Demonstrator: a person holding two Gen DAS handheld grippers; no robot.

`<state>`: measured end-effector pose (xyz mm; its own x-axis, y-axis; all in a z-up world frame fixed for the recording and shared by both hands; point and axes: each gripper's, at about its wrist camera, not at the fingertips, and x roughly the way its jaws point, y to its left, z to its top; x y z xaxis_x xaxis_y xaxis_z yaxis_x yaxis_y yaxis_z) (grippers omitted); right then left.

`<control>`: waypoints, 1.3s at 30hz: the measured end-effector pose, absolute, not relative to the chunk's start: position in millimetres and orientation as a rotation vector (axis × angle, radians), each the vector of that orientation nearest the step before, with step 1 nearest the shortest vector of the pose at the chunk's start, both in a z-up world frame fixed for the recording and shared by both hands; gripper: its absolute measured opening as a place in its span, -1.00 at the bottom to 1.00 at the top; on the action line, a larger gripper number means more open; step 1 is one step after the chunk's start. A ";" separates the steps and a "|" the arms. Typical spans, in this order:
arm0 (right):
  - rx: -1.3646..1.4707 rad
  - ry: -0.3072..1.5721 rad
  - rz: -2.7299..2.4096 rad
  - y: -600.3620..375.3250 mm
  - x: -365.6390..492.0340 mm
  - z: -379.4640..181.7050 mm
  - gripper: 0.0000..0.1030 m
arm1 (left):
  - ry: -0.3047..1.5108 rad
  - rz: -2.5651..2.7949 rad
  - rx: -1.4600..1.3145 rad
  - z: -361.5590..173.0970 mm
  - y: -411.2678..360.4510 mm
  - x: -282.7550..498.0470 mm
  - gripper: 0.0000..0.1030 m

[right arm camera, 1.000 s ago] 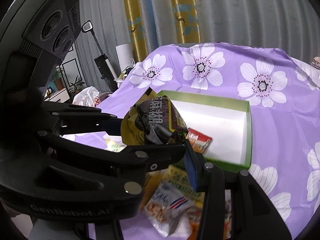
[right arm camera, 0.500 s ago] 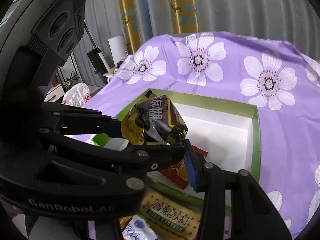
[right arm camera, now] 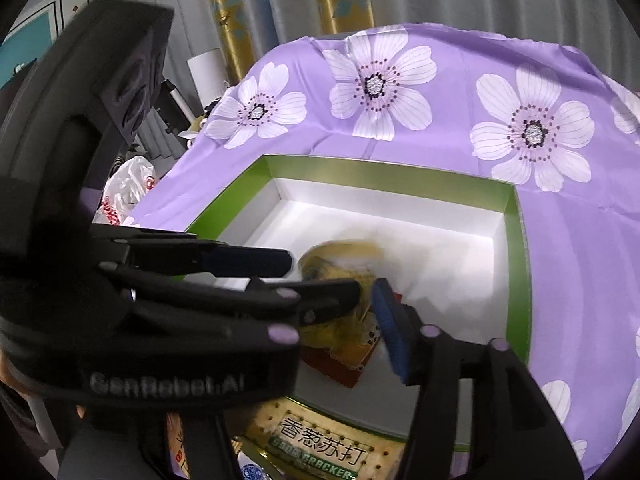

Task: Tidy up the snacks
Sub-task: 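Lower the bag into the box and open the left gripper, then withdraw the left gripper and move it to the white-and-red biscuit wrapper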

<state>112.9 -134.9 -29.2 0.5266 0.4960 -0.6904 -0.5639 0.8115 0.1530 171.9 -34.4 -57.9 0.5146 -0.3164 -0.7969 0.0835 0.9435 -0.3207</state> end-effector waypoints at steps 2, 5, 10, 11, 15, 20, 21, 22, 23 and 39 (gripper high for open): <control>-0.092 0.789 0.626 -138.0 111.7 -26.8 0.27 | 0.998 -0.225 -0.263 -55.6 -28.2 170.6 0.39; -0.077 0.787 0.617 -145.5 107.8 -21.4 0.30 | 0.978 -0.206 -0.291 -47.1 -14.8 164.5 0.48; -0.040 0.761 0.590 -163.8 94.7 -6.3 0.42 | 0.948 -0.167 -0.306 -32.5 0.5 148.6 0.60; -0.033 0.754 0.586 -167.8 91.6 -3.1 0.43 | 0.947 -0.160 -0.308 -30.8 2.3 145.7 0.60; -0.003 0.732 0.567 -185.3 76.7 7.2 0.53 | 0.941 -0.123 -0.294 -25.7 7.1 126.8 0.60; -0.003 0.733 0.549 -197.1 57.5 9.4 0.53 | 0.947 -0.076 -0.308 -24.2 17.0 99.9 0.60; -0.004 0.734 0.548 -199.0 53.1 9.4 0.53 | 0.947 -0.073 -0.314 -24.0 19.0 95.2 0.60; -0.007 0.732 0.544 -200.9 48.3 9.5 0.53 | 0.947 -0.069 -0.322 -23.8 21.6 89.9 0.60; -0.009 0.733 0.541 -202.5 43.8 9.5 0.54 | 0.945 -0.062 -0.332 -23.8 25.4 81.8 0.60; -0.050 0.780 0.677 -179.0 -16.6 -2.9 0.54 | 1.000 0.066 -0.397 -53.3 66.9 6.6 0.60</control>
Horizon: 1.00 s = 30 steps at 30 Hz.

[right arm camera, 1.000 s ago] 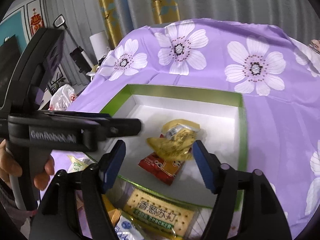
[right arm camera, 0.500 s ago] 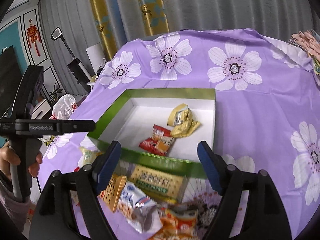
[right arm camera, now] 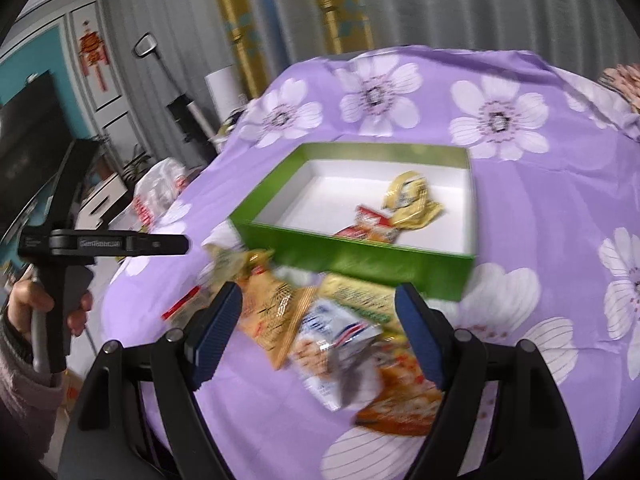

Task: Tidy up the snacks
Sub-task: 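Withdraw the left gripper and move it to the white-and-red biscuit wrapper, then close the left gripper on the white-and-red biscuit wrapper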

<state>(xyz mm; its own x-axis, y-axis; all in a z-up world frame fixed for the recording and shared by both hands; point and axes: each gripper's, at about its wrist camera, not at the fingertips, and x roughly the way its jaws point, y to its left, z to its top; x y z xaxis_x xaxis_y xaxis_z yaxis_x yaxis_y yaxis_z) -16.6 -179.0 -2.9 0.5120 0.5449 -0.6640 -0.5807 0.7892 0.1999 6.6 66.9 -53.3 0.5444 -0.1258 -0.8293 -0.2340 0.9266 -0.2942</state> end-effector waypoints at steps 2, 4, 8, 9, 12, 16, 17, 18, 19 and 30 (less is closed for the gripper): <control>-0.063 0.796 0.716 -169.1 -24.2 -7.7 0.54 | 1.017 0.078 -0.415 -60.9 72.2 2.2 0.60; -0.070 0.819 0.750 -159.6 -29.9 -13.8 0.54 | 1.034 0.091 -0.422 -68.1 76.2 -2.4 0.60; -0.078 0.870 0.815 -135.5 -38.6 -31.0 0.54 | 1.071 0.098 -0.413 -82.8 80.9 -10.4 0.60; -0.078 0.881 0.823 -130.7 -40.6 -35.3 0.52 | 1.080 0.100 -0.413 -85.8 82.1 -11.4 0.60; -0.082 0.917 0.855 -112.4 -44.5 -48.6 0.52 | 1.099 0.099 -0.419 -94.2 83.8 -15.6 0.60; -0.084 0.944 0.886 -95.4 -45.1 -60.7 0.48 | 1.113 0.082 -0.412 -100.6 81.4 -17.7 0.60; -0.077 0.957 0.895 -91.8 -44.2 -64.4 0.45 | 1.115 0.073 -0.414 -103.0 81.3 -18.1 0.60; -0.069 0.976 0.903 -87.1 -43.0 -69.7 0.40 | 1.116 0.067 -0.416 -104.3 81.0 -18.4 0.60; -0.064 0.987 0.907 -84.9 -42.7 -72.6 0.37 | 1.120 0.063 -0.417 -105.8 80.7 -18.9 0.60; -0.066 1.063 0.897 -55.4 -38.2 -98.4 -0.04 | 1.144 0.039 -0.411 -117.7 78.2 -19.4 0.43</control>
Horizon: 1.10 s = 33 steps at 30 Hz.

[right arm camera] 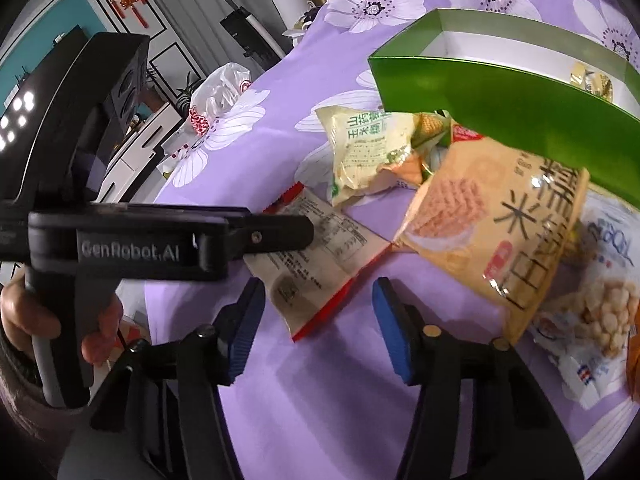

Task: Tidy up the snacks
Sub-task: 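Close the left gripper on the white-and-red biscuit wrapper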

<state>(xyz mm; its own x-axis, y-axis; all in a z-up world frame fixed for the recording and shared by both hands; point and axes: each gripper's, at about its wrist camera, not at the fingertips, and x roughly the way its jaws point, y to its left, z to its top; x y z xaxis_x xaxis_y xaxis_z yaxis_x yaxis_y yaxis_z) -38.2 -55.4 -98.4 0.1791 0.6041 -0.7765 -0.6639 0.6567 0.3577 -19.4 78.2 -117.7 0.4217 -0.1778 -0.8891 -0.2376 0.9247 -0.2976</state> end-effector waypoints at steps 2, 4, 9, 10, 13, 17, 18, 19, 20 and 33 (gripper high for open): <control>-0.084 1.063 0.894 -53.6 -36.1 -100.0 -0.14 | 1.149 0.039 -0.371 -118.4 73.3 -19.8 0.43; -0.099 1.051 0.892 -51.3 -36.2 -100.1 -0.20 | 1.148 0.034 -0.360 -118.8 68.1 -19.6 0.42; -0.122 1.024 0.894 -49.7 -36.9 -101.7 -0.36 | 1.146 0.028 -0.332 -118.4 61.4 -18.3 0.20; -0.123 1.017 0.896 -49.1 -36.8 -101.8 -0.37 | 1.145 0.028 -0.329 -118.4 61.3 -18.3 0.20; -0.121 1.004 0.915 -47.0 -38.9 -101.9 -0.68 | 1.140 0.026 -0.335 -116.9 62.1 -19.0 0.15; -0.131 0.989 0.914 -46.0 -39.5 -100.5 -0.74 | 1.133 0.024 -0.345 -113.8 63.5 -21.0 0.09; -0.120 0.989 0.920 -46.9 -38.9 -100.4 -0.76 | 1.131 0.021 -0.353 -113.1 62.8 -20.4 0.05; -0.117 0.986 0.924 -47.0 -38.7 -100.4 -0.76 | 1.127 0.017 -0.360 -111.7 63.9 -21.7 0.03; -0.114 0.985 0.929 -46.9 -39.1 -100.2 -0.77 | 1.125 0.019 -0.358 -110.4 63.1 -21.9 -0.01; -0.056 1.013 0.911 -64.9 -39.1 -94.5 0.06 | 1.135 0.004 -0.400 -115.1 69.8 -23.7 -0.23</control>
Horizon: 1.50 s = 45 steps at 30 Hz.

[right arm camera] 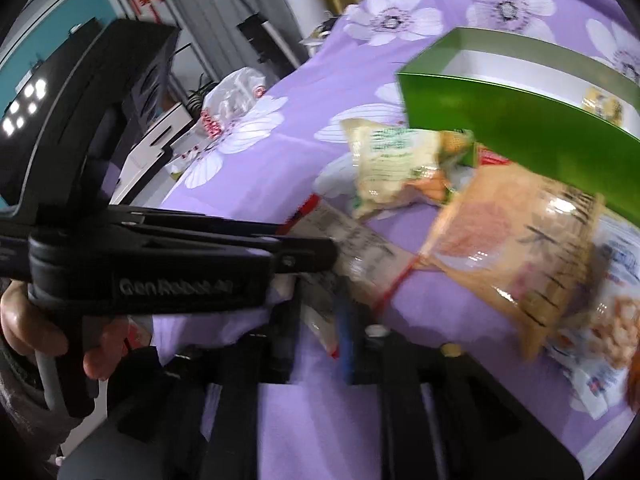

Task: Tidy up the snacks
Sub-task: 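Close the left gripper on the white-and-red biscuit wrapper, then lift the biscuit wrapper with the left gripper and carry it over the box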

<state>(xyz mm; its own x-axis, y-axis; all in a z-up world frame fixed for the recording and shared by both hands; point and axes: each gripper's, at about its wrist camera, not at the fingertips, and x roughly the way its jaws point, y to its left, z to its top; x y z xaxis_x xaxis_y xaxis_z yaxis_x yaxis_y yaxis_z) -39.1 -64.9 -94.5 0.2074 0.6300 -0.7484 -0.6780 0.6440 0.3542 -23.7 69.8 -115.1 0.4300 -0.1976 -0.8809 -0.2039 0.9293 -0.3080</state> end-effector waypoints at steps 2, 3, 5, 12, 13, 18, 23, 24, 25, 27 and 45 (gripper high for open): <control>-0.030 1.021 0.899 -72.6 -37.0 -95.0 0.14 | 1.133 0.000 -0.407 -115.3 70.0 -21.7 -0.23; -0.028 1.036 0.886 -75.1 -34.6 -96.9 0.14 | 1.133 -0.001 -0.409 -115.6 70.4 -22.0 -0.23; 0.001 1.066 0.894 -78.2 -30.6 -102.9 0.12 | 1.133 -0.007 -0.413 -116.0 70.4 -21.8 -0.23; 0.089 1.077 0.993 -68.9 -15.2 -118.9 -0.23 | 1.128 -0.025 -0.454 -119.1 79.9 -22.6 -0.28; 0.085 1.074 0.980 -68.6 -13.9 -118.6 -0.33 | 1.128 -0.031 -0.479 -120.1 82.8 -23.2 -0.28; 0.037 1.055 0.951 -67.5 -20.8 -112.6 -0.69 | 1.127 -0.039 -0.455 -118.2 79.0 -24.9 -0.30; 0.054 1.030 0.948 -70.4 -23.9 -102.0 -0.74 | 1.090 -0.041 -0.491 -110.7 79.7 -30.3 -0.33; 0.057 1.020 0.951 -71.5 -25.7 -98.2 -0.74 | 1.078 -0.045 -0.480 -106.2 78.0 -32.7 -0.33; 0.064 1.011 0.959 -73.2 -27.2 -93.9 -0.74 | 1.068 -0.046 -0.468 -100.4 76.3 -34.9 -0.33; 0.078 0.991 0.972 -73.8 -29.3 -85.3 -0.74 | 1.050 -0.046 -0.444 -89.5 75.2 -37.8 -0.33; 0.107 0.761 0.957 -102.7 -20.6 -9.2 -0.73 | 0.888 -0.077 -0.332 -6.0 49.8 -25.1 -0.33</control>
<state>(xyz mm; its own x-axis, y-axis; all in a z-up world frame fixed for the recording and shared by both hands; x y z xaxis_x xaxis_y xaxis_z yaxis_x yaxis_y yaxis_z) -20.6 -102.7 -9.2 0.3421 0.7701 -0.5385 -0.6984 0.5917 0.4026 -25.1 49.8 -6.0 0.6319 -0.2021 -0.7482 -0.0709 0.9463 -0.3155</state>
